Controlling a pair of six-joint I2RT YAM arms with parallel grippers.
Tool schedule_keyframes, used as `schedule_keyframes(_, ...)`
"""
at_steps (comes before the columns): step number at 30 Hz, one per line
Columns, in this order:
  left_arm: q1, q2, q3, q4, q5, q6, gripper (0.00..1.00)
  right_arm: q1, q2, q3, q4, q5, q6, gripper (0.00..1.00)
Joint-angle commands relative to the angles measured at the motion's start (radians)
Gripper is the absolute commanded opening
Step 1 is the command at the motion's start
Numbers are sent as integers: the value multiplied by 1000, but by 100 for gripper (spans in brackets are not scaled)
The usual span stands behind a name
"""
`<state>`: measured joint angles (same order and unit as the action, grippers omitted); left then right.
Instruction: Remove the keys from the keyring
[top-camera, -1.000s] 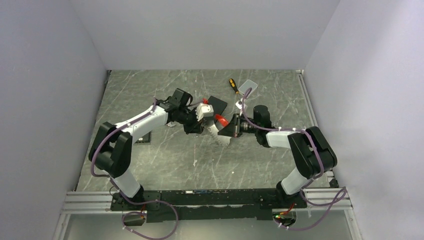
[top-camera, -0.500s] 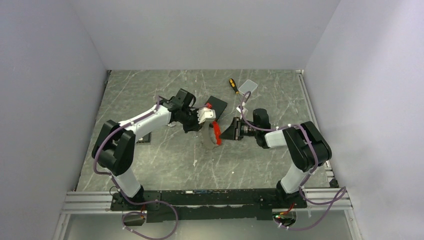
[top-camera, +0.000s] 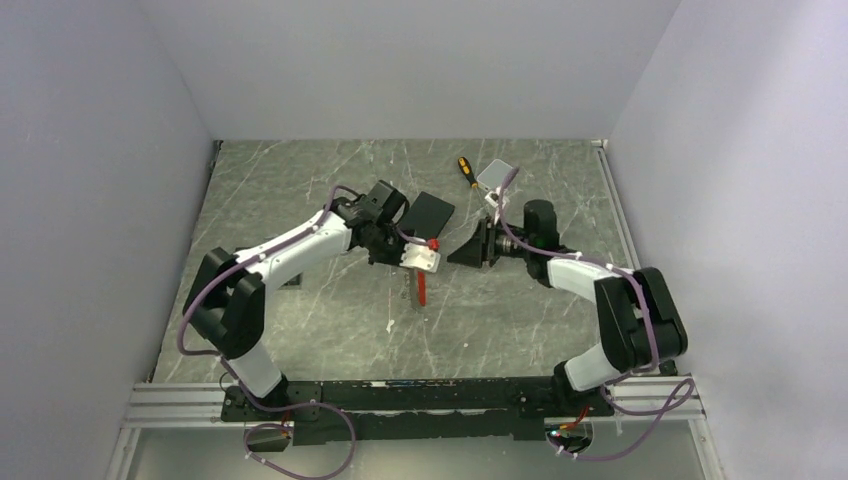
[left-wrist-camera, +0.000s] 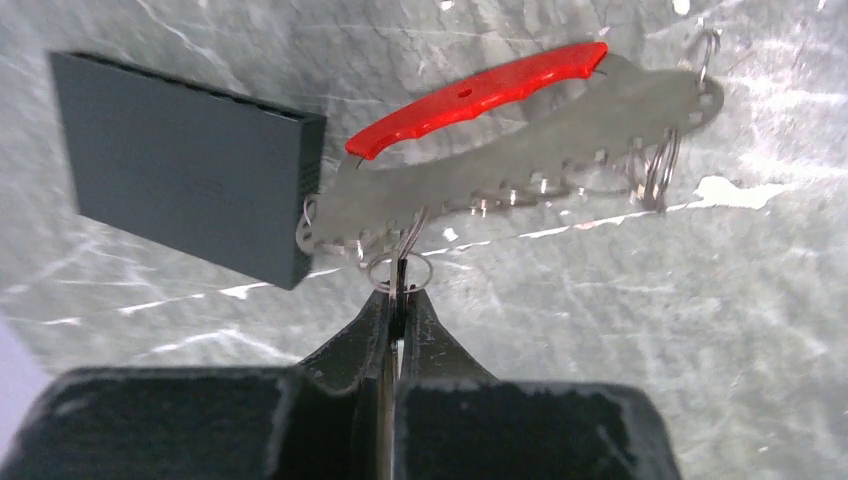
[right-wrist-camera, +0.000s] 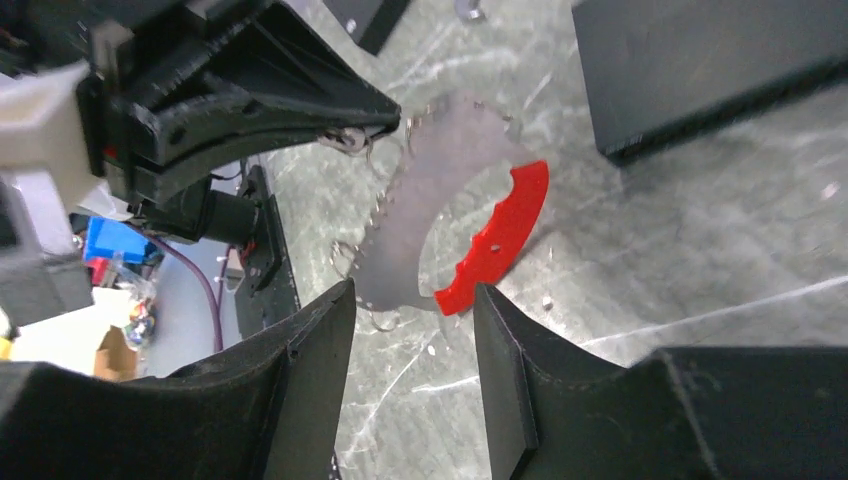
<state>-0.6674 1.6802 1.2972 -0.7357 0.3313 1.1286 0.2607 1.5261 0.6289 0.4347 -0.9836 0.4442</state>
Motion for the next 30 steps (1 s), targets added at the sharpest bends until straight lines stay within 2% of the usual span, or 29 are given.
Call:
schedule_keyframes(1,-38,-132,-25,25,-35,266,0,-60,-99,81,-129,-82,-172,51)
schedule_keyframes(7,-75,-227,-94,90,-15,492,0,-119,-119,165,-288,-156,-297,54)
schedule_keyframes(15,-92,-309,-120,90,27,686,0,-143,-152,239,-412,-207,-433,53)
schedule_keyframes(23,-105,-427,-253,174,109,885,0,-100,-220,173,-354,-240,-458,52)
schedule_keyframes(24,-109,-440,-274,198,117,913,0,-89,-303,170,-353,-239,-457,51)
schedule_keyframes(25,-112,-452,-293,213,124,928,0,-79,-229,167,-349,-236,-452,51)
schedule_keyframes(30,-145,-485,-342,235,124,925,0,-15,-208,170,-356,-212,-461,47)
